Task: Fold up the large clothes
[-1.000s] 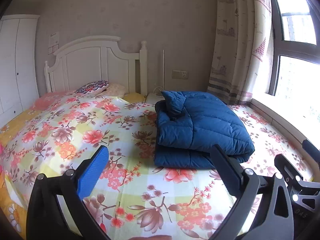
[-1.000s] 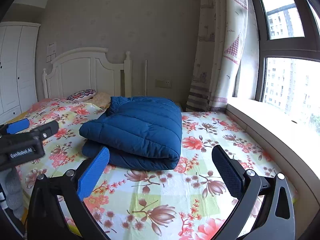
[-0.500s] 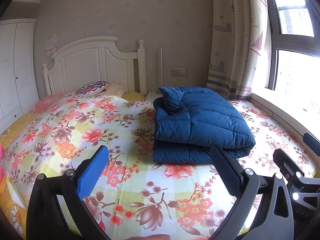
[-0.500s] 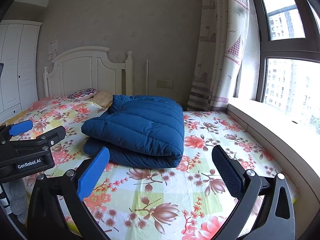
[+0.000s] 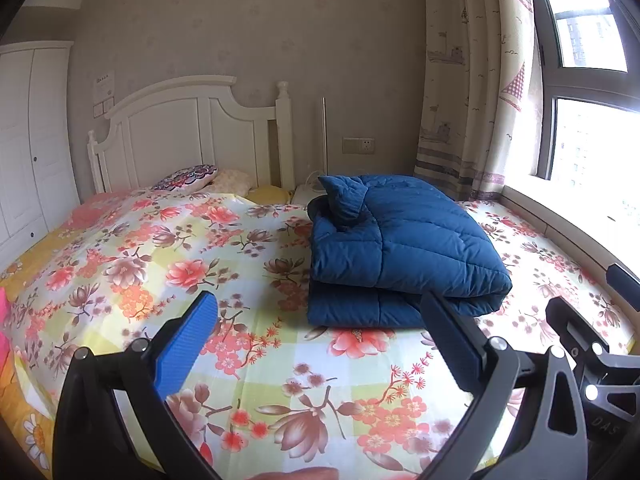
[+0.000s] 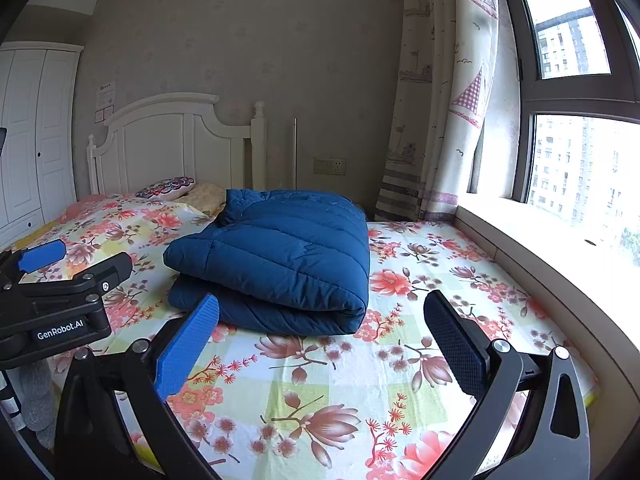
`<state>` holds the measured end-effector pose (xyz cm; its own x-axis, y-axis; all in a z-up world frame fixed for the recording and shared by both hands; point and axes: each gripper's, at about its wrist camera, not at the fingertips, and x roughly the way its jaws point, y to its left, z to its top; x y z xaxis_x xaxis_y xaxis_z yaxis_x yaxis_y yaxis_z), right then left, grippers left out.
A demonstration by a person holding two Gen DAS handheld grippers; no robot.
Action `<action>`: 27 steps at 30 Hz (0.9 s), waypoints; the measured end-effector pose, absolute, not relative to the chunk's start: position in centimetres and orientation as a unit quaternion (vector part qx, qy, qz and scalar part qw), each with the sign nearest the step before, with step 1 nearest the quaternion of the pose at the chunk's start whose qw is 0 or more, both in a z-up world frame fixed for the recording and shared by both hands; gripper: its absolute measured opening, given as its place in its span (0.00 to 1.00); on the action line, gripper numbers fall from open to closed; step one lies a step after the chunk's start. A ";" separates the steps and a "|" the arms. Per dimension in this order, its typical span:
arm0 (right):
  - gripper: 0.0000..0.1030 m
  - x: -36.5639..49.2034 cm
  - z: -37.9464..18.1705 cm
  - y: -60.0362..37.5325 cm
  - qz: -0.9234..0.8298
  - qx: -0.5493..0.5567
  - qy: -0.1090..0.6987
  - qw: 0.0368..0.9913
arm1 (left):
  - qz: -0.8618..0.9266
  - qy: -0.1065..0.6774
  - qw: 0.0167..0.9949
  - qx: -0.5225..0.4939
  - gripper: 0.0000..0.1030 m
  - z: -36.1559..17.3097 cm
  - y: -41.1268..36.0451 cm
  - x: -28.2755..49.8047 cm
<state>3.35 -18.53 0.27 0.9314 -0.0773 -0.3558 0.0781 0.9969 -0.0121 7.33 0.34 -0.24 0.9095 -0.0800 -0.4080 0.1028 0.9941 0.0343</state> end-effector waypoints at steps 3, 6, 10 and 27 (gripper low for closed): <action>0.96 3.4 0.3 -18.6 -0.040 0.002 0.180 0.983 | -0.046 0.205 0.977 0.029 0.98 -0.2 0.3 7.2; 0.96 3.4 0.2 -18.6 -0.040 0.003 0.180 0.983 | -0.047 0.203 0.978 0.031 0.98 -0.1 0.3 7.2; 0.96 3.4 0.2 -18.6 -0.040 0.003 0.180 0.983 | -0.047 0.204 0.977 0.031 0.98 -0.1 0.3 7.1; 0.96 3.5 0.1 -18.6 -0.040 0.003 0.181 0.983 | -0.046 0.205 0.977 0.032 0.98 -0.2 0.2 7.1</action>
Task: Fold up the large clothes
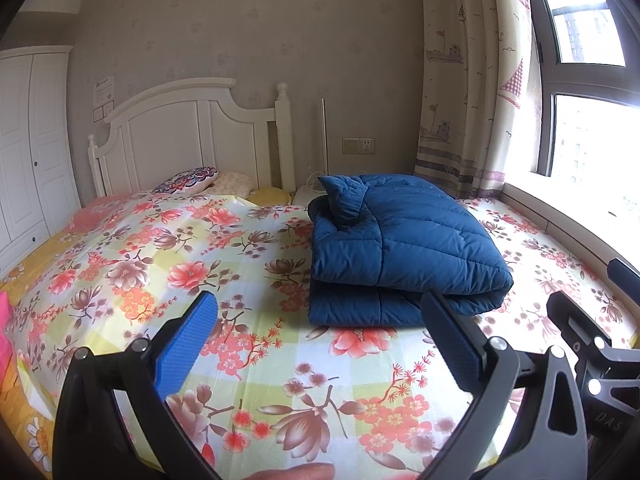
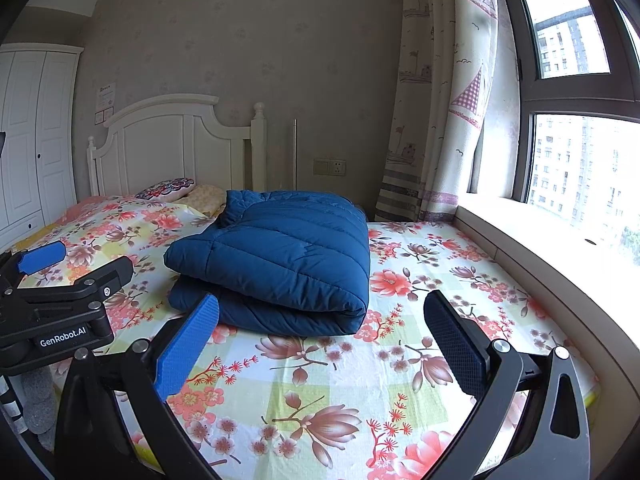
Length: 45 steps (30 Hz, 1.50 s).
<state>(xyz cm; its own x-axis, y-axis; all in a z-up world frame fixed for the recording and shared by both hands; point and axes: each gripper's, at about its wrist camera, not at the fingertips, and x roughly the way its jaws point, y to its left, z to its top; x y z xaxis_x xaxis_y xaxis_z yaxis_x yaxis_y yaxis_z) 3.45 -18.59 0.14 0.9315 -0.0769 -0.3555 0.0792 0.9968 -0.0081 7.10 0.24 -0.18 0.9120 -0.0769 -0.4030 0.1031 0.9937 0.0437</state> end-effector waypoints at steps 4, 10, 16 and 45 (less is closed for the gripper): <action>0.96 3.4 0.1 -18.6 -0.040 0.004 0.181 0.983 | -0.046 0.205 0.977 0.033 0.98 -0.2 0.3 7.1; 0.96 3.4 0.2 -18.6 -0.039 0.003 0.181 0.983 | -0.047 0.205 0.977 0.033 0.98 -0.2 0.2 7.1; 0.96 3.4 0.2 -18.5 -0.040 0.003 0.181 0.983 | -0.046 0.204 0.977 0.034 0.98 -0.2 0.4 7.1; 0.96 3.5 -0.1 -18.7 -0.036 0.005 0.184 0.982 | -0.048 0.200 0.978 0.042 0.98 -0.2 0.8 6.8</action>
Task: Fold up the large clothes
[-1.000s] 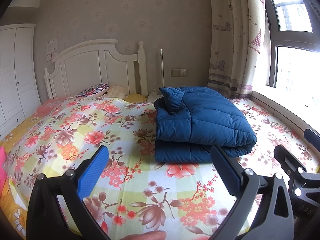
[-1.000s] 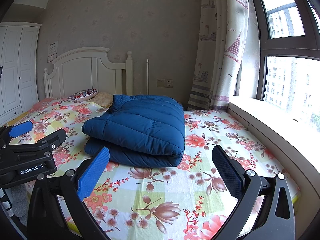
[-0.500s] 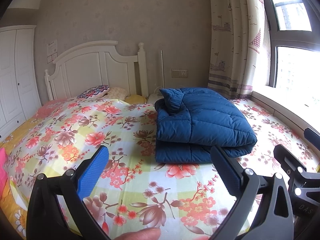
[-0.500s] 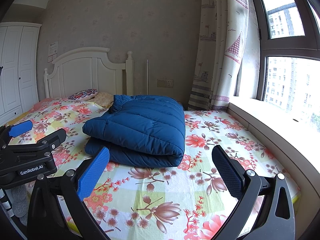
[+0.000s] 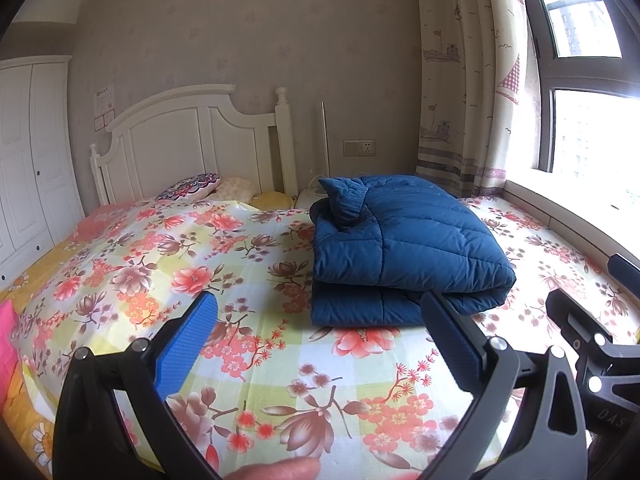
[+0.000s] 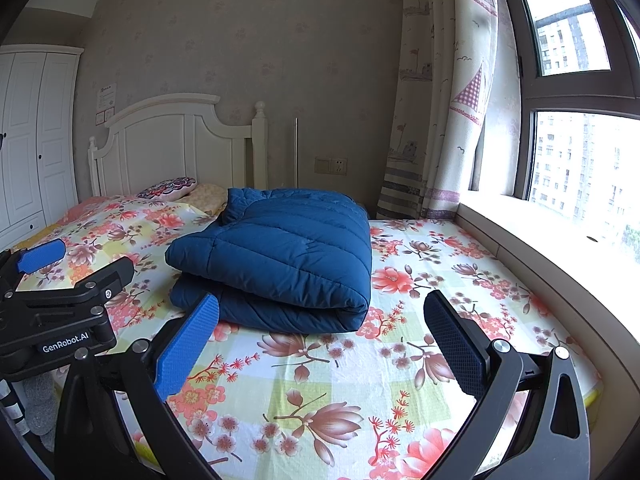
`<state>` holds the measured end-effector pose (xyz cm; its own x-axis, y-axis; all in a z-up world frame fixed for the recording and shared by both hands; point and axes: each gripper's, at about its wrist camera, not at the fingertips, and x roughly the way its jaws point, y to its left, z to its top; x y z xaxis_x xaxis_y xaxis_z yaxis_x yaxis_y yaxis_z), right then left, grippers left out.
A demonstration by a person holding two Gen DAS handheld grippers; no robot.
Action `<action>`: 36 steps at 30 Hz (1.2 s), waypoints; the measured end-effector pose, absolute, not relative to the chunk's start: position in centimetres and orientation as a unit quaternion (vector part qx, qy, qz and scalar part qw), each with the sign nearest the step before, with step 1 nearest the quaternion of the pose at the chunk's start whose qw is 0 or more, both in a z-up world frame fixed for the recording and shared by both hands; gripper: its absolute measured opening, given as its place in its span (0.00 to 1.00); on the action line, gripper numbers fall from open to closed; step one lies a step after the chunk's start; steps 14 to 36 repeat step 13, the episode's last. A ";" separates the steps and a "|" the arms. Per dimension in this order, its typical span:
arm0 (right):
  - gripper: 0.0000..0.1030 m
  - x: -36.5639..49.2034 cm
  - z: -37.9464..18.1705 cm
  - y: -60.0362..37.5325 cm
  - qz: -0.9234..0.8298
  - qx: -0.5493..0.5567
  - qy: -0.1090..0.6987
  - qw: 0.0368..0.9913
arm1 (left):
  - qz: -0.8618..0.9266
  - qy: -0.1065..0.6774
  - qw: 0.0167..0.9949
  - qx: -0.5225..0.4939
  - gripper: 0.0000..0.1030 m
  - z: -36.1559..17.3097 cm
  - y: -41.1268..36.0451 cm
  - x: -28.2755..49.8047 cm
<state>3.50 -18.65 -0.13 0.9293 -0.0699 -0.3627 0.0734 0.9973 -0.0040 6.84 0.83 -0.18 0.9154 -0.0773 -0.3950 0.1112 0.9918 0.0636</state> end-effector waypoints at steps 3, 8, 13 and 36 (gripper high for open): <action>0.96 3.8 -0.6 -18.8 -0.034 0.005 0.191 0.981 | -0.059 0.185 0.980 0.034 0.98 -0.2 1.3 6.6; 0.96 4.8 -1.5 -19.7 -0.030 0.017 0.209 0.977 | -0.086 0.217 0.971 0.057 0.98 -0.4 2.0 8.8; 0.96 8.3 -0.7 -24.4 -0.026 0.009 0.238 0.971 | -0.051 0.280 0.958 0.036 0.98 -0.5 7.7 16.1; 0.96 8.3 -0.7 -24.4 -0.026 0.009 0.238 0.971 | -0.051 0.280 0.958 0.036 0.98 -0.5 7.7 16.1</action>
